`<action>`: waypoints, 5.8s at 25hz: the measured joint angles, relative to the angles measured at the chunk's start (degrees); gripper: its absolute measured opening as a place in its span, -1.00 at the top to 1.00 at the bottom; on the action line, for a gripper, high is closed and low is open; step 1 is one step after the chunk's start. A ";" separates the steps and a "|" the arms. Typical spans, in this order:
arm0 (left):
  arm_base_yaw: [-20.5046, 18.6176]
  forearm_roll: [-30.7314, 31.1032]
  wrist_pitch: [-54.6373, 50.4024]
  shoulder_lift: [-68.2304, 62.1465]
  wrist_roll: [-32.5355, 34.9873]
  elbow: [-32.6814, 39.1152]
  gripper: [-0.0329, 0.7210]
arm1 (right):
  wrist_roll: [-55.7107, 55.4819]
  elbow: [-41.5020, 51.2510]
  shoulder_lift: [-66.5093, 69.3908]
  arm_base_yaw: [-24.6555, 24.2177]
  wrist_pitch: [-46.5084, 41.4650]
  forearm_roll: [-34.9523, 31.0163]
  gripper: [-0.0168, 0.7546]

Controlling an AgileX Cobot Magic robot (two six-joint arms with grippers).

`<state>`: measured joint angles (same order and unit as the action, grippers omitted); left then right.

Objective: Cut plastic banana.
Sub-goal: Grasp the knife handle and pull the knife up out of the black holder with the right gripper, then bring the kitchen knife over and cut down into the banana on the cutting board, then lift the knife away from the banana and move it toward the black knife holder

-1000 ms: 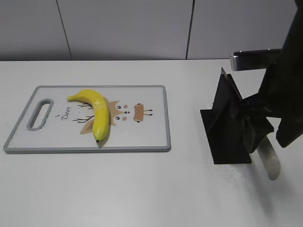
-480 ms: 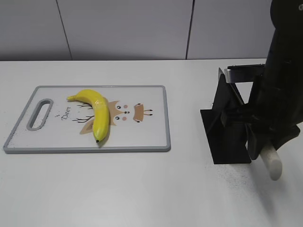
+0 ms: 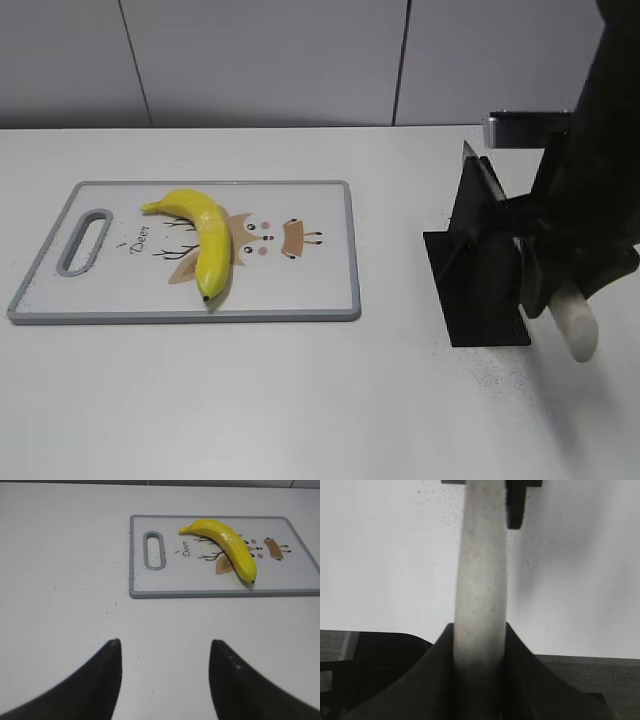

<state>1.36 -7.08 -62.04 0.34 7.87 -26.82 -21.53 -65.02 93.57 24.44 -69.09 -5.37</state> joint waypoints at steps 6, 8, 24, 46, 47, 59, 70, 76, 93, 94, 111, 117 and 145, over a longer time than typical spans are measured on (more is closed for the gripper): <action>0.00 0.00 0.00 0.00 0.00 0.00 -0.53 | -0.40 -4.25 -4.60 0.00 -1.21 0.49 0.53; 0.00 0.00 0.00 0.00 0.00 0.00 -0.53 | -0.20 -6.24 -5.70 0.00 -1.08 0.70 0.53; 0.00 0.38 0.36 -0.16 0.00 -1.12 -0.53 | 7.79 -20.01 -10.12 0.00 -1.35 1.41 0.53; 0.00 -13.86 7.71 -51.96 37.09 -30.85 -0.53 | 67.61 -37.53 6.25 0.00 -1.36 -1.03 0.53; 0.00 -15.02 6.04 -54.68 40.02 -33.42 -0.53 | 70.88 -37.96 7.15 0.00 -1.36 -2.02 0.53; 0.16 -23.41 -7.38 -80.81 70.81 -58.36 -0.47 | 90.82 -48.10 19.34 0.00 -1.29 -16.98 0.53; 6.00 -18.17 -7.53 -96.55 72.91 -63.24 -0.43 | 93.96 -51.28 25.13 0.00 -1.22 -22.30 0.53; 6.06 -17.43 -6.71 -99.71 72.90 -63.24 0.06 | 94.02 -51.28 25.96 0.00 -1.17 -22.46 0.53; 6.06 -16.12 -1.49 -106.07 72.29 -63.24 0.84 | 95.05 -51.68 31.78 -0.12 2.73 -22.32 0.53; 6.06 -16.12 -0.62 -106.99 72.19 -63.13 0.84 | 95.05 -51.82 32.80 -0.16 3.11 -22.04 0.53; 9.00 -16.07 21.63 -115.79 72.94 -47.65 0.80 | 91.21 -54.64 47.62 -0.36 1.16 -19.12 0.49; 9.14 -15.28 19.16 -115.09 72.10 -49.57 0.82 | 90.12 -60.70 48.69 -0.13 -1.65 -16.89 0.49; 9.20 -13.93 11.79 -99.15 70.19 -55.72 0.27 | 86.56 -64.60 36.25 0.31 -1.89 -14.82 0.45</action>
<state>10.55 -21.01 -50.25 -98.81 78.06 -82.54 65.03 -129.62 129.83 24.75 -70.98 -20.19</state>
